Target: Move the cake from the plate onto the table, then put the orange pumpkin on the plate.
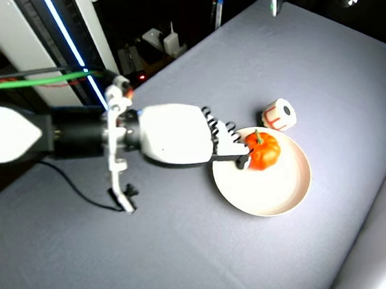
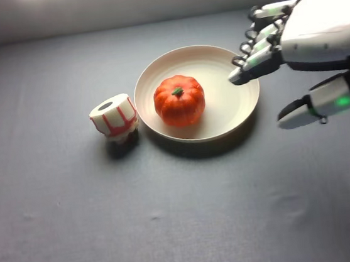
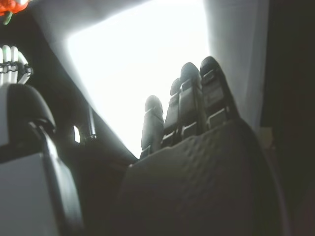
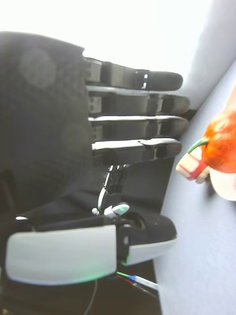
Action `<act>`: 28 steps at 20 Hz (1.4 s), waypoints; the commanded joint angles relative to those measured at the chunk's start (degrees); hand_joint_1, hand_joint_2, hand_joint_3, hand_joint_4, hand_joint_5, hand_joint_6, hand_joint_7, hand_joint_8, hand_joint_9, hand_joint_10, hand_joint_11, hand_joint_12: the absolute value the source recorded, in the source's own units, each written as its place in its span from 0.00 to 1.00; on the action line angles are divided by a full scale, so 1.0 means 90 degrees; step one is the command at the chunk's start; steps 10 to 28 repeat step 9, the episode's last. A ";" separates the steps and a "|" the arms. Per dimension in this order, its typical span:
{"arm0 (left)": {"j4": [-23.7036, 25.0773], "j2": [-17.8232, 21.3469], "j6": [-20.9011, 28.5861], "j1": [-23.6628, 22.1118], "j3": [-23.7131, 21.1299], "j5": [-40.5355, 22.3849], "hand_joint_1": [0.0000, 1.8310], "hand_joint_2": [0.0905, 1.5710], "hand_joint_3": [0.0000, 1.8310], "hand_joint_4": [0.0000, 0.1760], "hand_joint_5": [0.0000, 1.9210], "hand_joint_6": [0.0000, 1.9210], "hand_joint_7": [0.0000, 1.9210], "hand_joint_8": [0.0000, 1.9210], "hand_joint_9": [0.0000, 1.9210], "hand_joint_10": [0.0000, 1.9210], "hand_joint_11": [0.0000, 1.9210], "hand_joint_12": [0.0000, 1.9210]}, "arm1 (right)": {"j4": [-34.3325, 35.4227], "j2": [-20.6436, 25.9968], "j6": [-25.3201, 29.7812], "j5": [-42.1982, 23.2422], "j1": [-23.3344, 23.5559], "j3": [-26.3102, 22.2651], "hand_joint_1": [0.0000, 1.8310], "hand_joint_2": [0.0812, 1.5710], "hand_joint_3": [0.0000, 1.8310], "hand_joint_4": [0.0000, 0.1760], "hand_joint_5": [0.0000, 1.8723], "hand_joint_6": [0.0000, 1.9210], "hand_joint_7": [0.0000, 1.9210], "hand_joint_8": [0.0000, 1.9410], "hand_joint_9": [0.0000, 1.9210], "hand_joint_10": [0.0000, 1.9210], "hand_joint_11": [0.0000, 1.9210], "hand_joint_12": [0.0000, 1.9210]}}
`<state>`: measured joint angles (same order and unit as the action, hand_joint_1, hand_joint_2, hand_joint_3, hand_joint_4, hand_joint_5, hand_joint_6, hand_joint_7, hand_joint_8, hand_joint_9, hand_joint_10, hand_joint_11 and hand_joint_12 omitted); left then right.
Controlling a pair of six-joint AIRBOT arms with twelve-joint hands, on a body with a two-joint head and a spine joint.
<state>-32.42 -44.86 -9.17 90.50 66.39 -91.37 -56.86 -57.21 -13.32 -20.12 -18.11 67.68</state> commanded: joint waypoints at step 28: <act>-0.0374 0.0060 0.0020 0.0105 -0.0043 -0.0858 0.52 0.57 0.00 1.00 0.03 0.00 0.00 0.00 0.05 0.00 0.00 0.00 | 0.0101 0.0592 0.0019 -0.0070 0.0053 -0.0263 0.38 0.75 0.01 0.00 0.23 0.00 0.23 0.00 0.19 0.00 0.00 0.62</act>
